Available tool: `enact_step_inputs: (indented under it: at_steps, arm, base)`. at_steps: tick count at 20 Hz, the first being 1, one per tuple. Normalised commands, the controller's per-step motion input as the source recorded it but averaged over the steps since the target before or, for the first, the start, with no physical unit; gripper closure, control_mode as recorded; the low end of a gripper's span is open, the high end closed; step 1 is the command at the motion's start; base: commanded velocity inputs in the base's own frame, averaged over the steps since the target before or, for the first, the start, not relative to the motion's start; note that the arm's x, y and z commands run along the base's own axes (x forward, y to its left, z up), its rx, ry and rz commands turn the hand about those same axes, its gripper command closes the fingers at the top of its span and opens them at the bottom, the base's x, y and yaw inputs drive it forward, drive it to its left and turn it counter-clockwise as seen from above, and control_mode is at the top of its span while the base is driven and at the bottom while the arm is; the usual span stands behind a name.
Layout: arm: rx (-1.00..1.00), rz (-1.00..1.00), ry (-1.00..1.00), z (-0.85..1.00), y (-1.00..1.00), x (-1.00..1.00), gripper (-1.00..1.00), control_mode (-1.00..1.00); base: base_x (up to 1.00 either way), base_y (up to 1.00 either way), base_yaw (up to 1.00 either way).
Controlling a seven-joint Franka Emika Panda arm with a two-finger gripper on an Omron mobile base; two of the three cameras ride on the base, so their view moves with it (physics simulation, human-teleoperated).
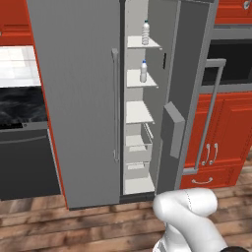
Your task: Take the bottled waters from the counter and place them in the freezer to freeze. Close the freezer door after placing the bottles.
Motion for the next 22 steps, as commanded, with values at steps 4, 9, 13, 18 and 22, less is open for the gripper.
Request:
enact_step_inputs:
  at_steps: [4,9,13,18,22]
  arm:
    - [0.01,0.04,0.0,-0.04,-0.01,0.32,-1.0,-1.0]
    - [0.0,0.03,0.0,-0.07,-0.04,0.37,-1.0,-1.0]
    - [0.01,0.2,0.0,-0.14,-0.11,0.43,-1.0,-1.0]
    - [0.0,0.22,0.0,-0.12,-0.02,0.42,-1.0,-1.0]
    - [0.04,0.2,0.0,-0.05,0.0,0.45,-1.0,-1.0]
  base:
    - [0.0,0.0,0.0]
    - [0.0,0.0,0.0]
    - [0.0,0.0,0.0]
    - [0.0,0.0,0.0]
    - [0.0,0.0,0.0]
